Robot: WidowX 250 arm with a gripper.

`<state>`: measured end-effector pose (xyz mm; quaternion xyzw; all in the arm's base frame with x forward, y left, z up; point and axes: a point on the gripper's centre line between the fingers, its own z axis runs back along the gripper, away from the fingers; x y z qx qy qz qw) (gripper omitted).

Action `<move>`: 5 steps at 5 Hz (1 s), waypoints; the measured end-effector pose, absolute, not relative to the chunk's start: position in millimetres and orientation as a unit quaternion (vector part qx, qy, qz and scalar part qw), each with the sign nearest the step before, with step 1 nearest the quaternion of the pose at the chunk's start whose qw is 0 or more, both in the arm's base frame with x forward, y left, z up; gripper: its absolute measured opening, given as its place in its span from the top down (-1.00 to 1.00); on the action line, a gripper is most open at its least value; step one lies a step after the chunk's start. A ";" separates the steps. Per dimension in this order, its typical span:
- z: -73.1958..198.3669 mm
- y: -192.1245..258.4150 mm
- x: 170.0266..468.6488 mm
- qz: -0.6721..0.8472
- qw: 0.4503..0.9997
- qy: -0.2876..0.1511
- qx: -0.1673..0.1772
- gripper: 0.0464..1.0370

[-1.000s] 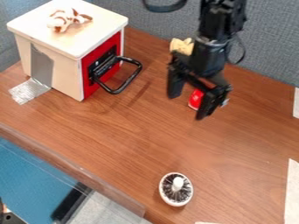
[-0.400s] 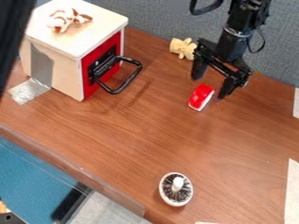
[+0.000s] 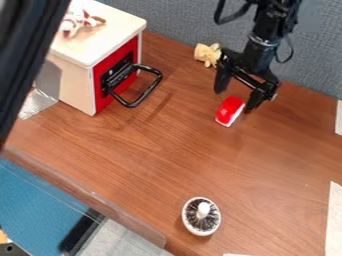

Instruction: Moving rubber object from top center to bottom center of table

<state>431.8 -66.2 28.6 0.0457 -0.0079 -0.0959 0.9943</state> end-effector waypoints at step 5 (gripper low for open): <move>38.9 -41.5 401.3 -0.085 0.995 -0.045 0.035 -0.07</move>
